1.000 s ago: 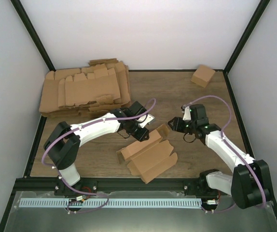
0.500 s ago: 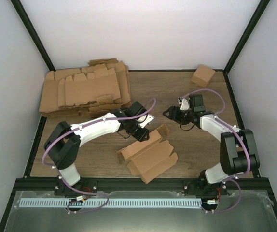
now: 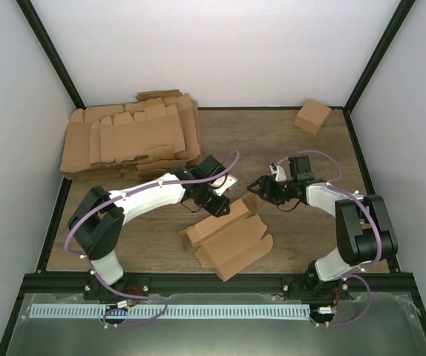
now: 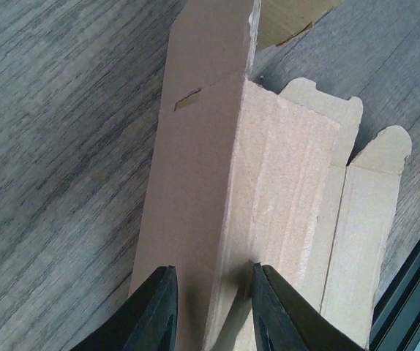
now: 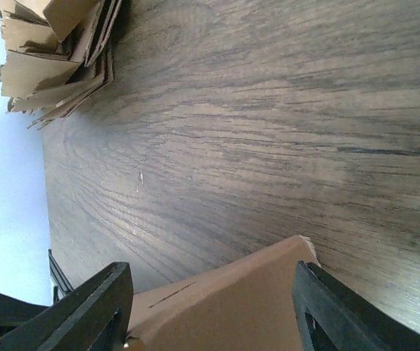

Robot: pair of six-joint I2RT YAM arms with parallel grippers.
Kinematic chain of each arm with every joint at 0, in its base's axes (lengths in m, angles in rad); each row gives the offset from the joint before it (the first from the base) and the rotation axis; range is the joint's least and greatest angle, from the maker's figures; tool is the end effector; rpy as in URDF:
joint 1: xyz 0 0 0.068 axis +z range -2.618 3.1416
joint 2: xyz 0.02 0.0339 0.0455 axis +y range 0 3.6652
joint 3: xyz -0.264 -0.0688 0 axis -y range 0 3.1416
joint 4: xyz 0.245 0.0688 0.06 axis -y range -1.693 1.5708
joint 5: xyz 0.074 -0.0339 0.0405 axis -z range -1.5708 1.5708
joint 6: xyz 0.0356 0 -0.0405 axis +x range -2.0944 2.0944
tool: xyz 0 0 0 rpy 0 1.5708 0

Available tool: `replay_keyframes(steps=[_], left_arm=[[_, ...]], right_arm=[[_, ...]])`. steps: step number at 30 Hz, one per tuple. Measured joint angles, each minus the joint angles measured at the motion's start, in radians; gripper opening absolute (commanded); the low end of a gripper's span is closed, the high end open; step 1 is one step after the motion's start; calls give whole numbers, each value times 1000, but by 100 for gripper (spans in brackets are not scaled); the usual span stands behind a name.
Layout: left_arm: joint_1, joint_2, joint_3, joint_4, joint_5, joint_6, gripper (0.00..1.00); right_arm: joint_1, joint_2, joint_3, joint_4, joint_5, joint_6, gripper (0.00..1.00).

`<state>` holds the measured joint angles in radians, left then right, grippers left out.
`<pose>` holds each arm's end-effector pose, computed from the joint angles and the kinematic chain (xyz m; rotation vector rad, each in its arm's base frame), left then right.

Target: Fold the paper box

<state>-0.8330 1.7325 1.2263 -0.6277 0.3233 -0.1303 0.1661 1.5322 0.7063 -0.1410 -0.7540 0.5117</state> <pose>0.2280 -0.2677 0.2101 1.0667 2.6133 -0.6977 0.2689 0.0698 0.1556 0.1291 2.5752 1.2206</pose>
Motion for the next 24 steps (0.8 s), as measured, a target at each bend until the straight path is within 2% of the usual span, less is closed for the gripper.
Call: replay_keyframes(steps=[3, 8, 18, 24], left_arm=[[0, 3, 0, 0, 0, -3, 31], [0, 10, 0, 6, 3, -12, 31], [0, 12, 0, 13, 3, -24, 31], [0, 14, 0, 13, 3, -24, 31]], right_arm=[[-1, -3, -7, 18, -17, 2, 64], [-1, -4, -31, 29, -56, 22, 75], [-1, -61, -44, -12, -69, 25, 83], [-1, -99, -79, -15, -93, 45, 84]])
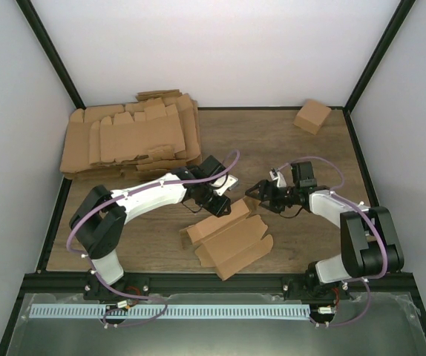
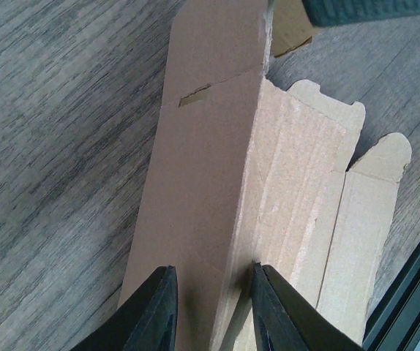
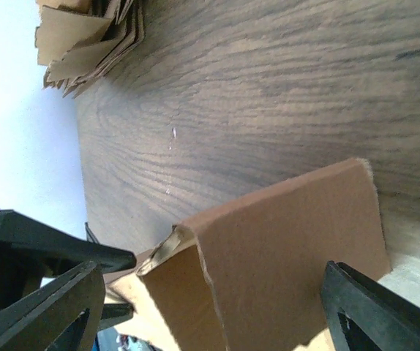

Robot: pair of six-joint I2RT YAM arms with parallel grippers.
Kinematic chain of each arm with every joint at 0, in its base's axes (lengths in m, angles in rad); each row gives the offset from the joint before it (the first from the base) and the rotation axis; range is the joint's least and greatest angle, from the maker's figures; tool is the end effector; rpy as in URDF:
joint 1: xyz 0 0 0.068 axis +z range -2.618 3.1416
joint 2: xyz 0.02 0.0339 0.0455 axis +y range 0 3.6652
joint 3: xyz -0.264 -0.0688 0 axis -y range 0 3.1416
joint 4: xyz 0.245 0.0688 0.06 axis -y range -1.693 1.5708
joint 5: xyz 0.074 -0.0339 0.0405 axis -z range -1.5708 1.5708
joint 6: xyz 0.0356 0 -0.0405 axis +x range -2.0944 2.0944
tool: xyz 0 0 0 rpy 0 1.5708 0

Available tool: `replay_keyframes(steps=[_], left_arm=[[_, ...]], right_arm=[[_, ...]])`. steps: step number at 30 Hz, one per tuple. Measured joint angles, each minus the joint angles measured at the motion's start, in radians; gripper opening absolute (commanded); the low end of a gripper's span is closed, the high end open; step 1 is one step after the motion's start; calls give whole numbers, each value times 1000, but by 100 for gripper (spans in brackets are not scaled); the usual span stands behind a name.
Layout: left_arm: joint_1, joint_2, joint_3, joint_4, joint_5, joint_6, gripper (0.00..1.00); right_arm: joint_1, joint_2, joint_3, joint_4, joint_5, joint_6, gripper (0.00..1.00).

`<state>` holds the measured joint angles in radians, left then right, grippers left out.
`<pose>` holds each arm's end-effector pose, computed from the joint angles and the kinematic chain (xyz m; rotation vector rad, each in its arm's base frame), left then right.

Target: Fold the paper box

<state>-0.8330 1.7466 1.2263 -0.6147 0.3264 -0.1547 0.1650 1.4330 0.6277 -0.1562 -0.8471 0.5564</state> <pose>0.2297 -0.2697 0.2060 1.0377 2.6318 -0.7066 0.2448 0.0678 0.1599 0.1410 2.5665 1.3559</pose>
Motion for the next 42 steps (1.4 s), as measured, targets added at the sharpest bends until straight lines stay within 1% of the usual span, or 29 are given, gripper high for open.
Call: replay_keyframes(steps=[15, 26, 30, 34, 39, 42], left_arm=[[0, 2, 0, 1, 0, -3, 31], [0, 2, 0, 1, 0, -15, 30], [0, 2, 0, 1, 0, -22, 30], [0, 2, 0, 2, -1, -26, 30], [1, 2, -6, 12, -2, -36, 30], [6, 1, -14, 24, 5, -49, 30]], right_arm=[[30, -61, -19, 6, -69, 79, 83], [35, -85, -23, -15, -40, 84, 82], [35, -51, -3, -37, 18, 53, 79], [35, 4, 36, -46, 56, 31, 79], [35, 56, 79, -39, 73, 27, 79], [35, 95, 96, -29, 72, 27, 78]])
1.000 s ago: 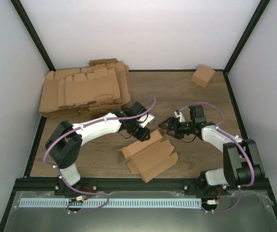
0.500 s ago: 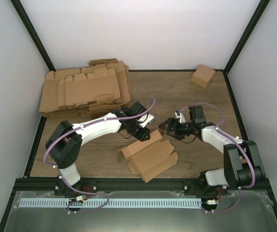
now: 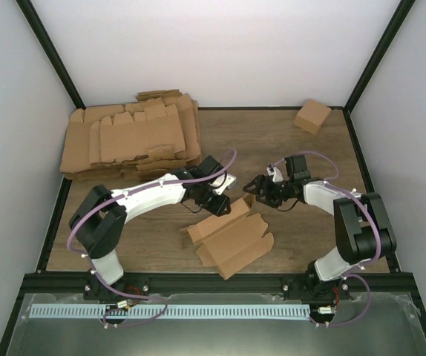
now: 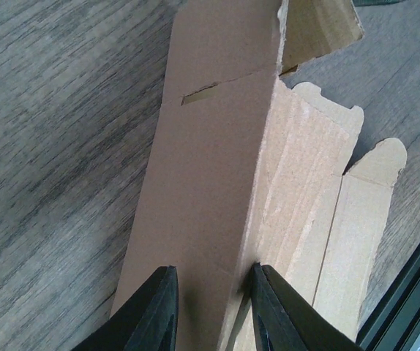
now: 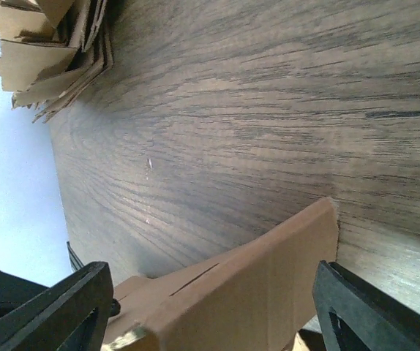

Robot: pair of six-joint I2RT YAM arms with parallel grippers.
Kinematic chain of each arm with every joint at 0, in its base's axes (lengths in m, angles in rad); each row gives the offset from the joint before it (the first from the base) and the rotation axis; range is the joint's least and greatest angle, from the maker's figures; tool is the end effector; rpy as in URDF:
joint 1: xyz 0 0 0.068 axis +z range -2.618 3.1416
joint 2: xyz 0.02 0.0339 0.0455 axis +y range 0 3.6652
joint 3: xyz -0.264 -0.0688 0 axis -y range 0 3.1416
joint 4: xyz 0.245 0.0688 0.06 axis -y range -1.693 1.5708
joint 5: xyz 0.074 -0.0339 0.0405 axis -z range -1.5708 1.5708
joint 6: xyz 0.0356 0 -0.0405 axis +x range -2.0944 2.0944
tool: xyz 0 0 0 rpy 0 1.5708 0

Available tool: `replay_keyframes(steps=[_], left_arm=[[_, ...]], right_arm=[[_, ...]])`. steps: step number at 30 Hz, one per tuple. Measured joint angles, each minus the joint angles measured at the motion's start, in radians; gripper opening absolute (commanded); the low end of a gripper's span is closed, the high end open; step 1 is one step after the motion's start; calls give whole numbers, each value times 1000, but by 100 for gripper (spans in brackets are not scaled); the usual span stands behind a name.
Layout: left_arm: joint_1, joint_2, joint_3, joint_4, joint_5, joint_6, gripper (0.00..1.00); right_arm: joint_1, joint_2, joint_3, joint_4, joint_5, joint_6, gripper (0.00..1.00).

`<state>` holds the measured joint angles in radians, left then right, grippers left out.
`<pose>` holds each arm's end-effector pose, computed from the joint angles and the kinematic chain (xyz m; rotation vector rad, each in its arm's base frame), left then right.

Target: Fold the paper box

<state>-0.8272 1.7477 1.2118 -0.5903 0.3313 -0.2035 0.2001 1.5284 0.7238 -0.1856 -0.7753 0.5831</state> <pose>0.2312 -0.2684 0.2027 0.9692 2.6584 -0.7263 0.2660 0.0794 0.1592 0.1844 2.6249 1.2836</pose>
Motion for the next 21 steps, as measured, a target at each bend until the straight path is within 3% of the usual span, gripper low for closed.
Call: replay_keyframes(steps=[21], left_arm=[[123, -7, -40, 74, 115, -26, 30]], right_arm=[[9, 113, 131, -17, -90, -37, 71]])
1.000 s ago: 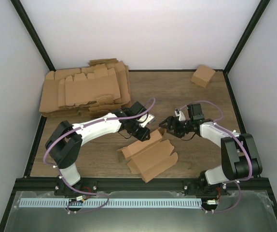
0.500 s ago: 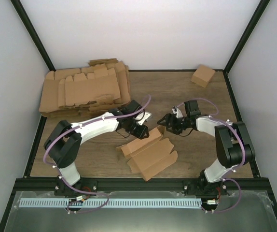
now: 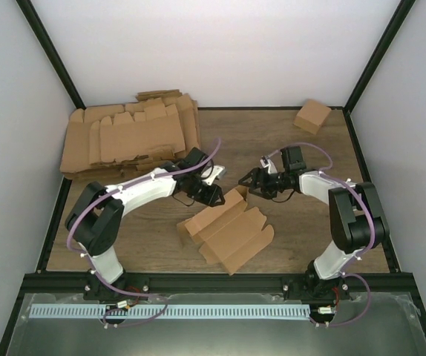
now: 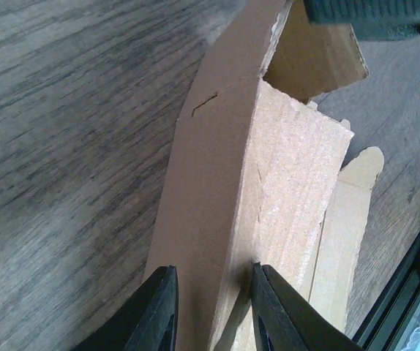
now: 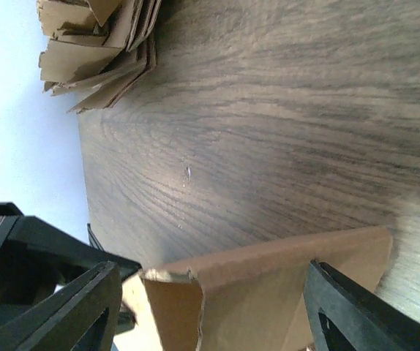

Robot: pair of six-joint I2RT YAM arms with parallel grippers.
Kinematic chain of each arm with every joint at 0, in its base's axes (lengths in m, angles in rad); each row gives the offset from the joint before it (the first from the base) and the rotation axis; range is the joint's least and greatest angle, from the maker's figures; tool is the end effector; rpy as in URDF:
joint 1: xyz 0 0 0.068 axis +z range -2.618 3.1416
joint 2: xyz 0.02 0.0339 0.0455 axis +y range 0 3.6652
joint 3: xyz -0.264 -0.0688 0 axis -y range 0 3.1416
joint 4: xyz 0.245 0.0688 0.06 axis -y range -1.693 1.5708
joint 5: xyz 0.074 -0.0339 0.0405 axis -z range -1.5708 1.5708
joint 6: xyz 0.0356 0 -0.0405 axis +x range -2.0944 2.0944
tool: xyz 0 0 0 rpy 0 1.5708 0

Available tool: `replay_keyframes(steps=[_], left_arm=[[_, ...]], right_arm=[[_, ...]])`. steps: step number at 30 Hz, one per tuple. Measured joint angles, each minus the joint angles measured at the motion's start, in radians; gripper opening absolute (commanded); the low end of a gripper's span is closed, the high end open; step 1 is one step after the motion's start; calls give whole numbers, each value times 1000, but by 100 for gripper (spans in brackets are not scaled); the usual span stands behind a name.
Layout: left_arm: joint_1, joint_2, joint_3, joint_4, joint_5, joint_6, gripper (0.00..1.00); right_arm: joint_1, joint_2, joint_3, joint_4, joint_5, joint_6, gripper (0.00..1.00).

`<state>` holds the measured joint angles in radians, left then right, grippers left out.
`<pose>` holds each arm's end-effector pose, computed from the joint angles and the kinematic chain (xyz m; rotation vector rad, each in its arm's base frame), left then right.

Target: Fold the paper box

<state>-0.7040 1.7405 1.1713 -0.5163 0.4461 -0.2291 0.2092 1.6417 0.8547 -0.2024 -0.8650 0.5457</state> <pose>0.2590 -0.2401 0.1983 0.8050 2.6633 -0.8720 0.2952 0.0904 0.1645 0.0807 2.6037 1.3919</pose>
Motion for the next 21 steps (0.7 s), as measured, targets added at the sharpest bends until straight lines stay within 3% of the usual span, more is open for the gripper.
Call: replay_keyframes(steps=[5, 14, 21], left_arm=[[30, 0, -2, 4, 22, 0, 30], [42, 0, -2, 5, 28, 2, 30], [42, 0, -2, 4, 27, 2, 30]], right_arm=[[20, -21, 0, -44, 27, -19, 71], [55, -182, 0, -105, 358, -106, 48], [159, -150, 38, -169, 522, -149, 44]])
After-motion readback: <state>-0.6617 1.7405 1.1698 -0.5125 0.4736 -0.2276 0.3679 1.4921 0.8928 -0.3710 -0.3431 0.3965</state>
